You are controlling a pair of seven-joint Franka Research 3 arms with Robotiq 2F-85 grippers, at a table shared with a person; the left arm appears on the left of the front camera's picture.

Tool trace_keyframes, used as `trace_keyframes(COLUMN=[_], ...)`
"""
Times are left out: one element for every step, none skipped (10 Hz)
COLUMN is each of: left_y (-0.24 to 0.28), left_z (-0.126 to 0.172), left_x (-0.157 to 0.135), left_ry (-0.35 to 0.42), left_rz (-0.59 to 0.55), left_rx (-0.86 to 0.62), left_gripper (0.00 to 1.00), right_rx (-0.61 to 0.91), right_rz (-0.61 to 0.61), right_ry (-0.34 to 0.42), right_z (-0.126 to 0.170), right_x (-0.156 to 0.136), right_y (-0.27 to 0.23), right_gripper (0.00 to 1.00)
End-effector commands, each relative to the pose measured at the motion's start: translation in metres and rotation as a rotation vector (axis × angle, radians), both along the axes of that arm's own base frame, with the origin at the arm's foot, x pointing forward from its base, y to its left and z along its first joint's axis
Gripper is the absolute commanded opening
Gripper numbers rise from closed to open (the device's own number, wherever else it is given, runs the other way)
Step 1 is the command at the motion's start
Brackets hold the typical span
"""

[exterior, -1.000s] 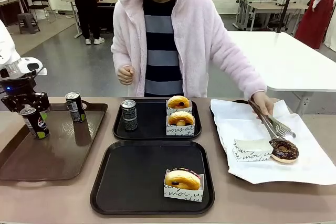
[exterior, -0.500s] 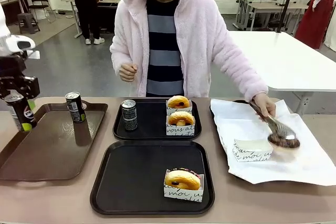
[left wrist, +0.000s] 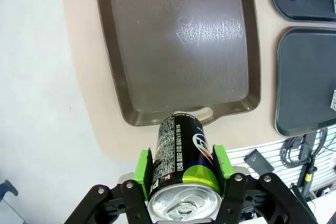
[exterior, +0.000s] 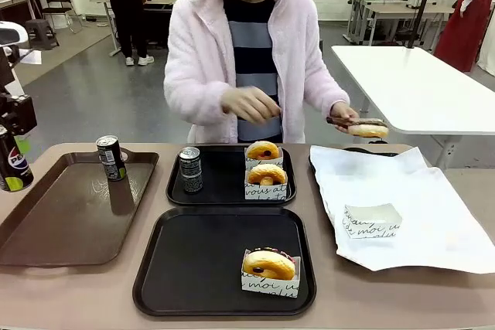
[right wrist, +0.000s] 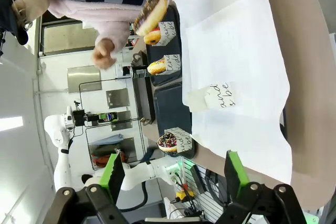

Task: Set up donuts and drinks on trays.
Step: Pick up one Pepsi coke from the Handle tray and place it on the Flat Tray without a Pepsi coke.

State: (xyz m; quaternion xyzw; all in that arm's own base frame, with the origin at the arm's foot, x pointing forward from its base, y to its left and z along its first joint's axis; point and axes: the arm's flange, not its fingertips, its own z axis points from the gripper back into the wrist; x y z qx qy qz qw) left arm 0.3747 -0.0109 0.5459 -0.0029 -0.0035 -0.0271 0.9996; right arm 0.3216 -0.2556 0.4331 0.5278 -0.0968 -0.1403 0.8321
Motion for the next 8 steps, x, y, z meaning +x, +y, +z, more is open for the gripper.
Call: trace_keyframes(left_y=[-0.006,-0.006,-0.006,-0.006,-0.006,-0.005,-0.029,-0.056], left_z=[0.002,0.002,0.002,0.002,0.002,-0.002,-0.005,-0.005], left_x=[0.000,0.000,0.000,0.000,0.000,0.000,0.004,0.001], left_ry=[0.002,0.002,0.002,0.002,0.002,0.005,-0.016,-0.039], left_rz=[-0.009,-0.009,-0.009,-0.009,-0.009,-0.012,-0.129,-0.228], left_rx=[0.007,0.007,0.007,0.007,0.007,0.004,0.054,0.060], left_gripper=[0.39,0.39,0.39,0.39,0.39,0.58,0.58,0.58], right_rx=[0.013,0.013,0.013,0.013,0.013,0.013,0.013,0.013], right_rz=[-0.001,-0.001,-0.001,-0.001,-0.001,-0.001,-0.001,-0.001], right_ry=[-0.017,-0.017,-0.017,-0.017,-0.017,-0.017,-0.017,-0.017], right_z=[-0.001,-0.001,-0.001,-0.001,-0.001,-0.001,-0.001,-0.001], right_x=[0.000,0.000,0.000,0.000,0.000,0.000,0.000,0.000], right_y=[0.000,0.000,0.000,0.000,0.000,0.000,0.000,0.000], right_gripper=[1.00,1.00,1.00,1.00,1.00,1.00,1.00,1.00])
